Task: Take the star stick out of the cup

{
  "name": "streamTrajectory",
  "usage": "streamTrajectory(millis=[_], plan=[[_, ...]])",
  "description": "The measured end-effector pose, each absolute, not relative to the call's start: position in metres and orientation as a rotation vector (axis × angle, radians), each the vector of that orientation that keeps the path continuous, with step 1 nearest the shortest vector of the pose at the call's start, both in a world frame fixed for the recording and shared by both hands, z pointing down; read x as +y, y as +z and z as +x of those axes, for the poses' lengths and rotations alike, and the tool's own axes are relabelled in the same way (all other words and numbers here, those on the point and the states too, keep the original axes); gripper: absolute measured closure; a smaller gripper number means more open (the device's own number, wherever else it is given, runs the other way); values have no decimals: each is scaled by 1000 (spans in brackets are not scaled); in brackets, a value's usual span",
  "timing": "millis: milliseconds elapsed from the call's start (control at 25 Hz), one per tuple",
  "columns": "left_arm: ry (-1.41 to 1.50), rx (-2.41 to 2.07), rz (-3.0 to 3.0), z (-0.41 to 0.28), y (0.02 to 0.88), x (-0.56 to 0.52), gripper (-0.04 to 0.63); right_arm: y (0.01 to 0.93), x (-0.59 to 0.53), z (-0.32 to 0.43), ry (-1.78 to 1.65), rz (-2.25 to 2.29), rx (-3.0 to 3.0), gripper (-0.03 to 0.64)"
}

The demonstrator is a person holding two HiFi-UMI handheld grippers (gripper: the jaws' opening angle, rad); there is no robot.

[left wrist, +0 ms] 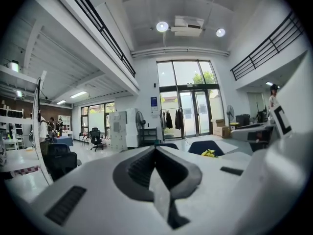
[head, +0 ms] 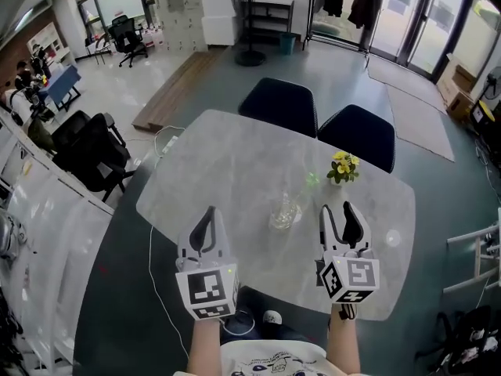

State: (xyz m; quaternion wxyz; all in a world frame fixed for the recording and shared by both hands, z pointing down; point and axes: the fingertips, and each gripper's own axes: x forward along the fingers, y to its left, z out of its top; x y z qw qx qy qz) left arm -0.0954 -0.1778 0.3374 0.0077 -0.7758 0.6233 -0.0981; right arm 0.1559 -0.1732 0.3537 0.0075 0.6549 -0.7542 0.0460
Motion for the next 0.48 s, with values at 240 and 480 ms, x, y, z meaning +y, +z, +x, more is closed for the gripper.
streamTrajectory(millis=[240,480], plan=[[-333,1866,-2504,-90,349,-236,594,368,-215,156,181,2093,-2281,420],[-386,1817,-2582,-89,371,-279,594,390,-244,155,247,2124,-2195,420]])
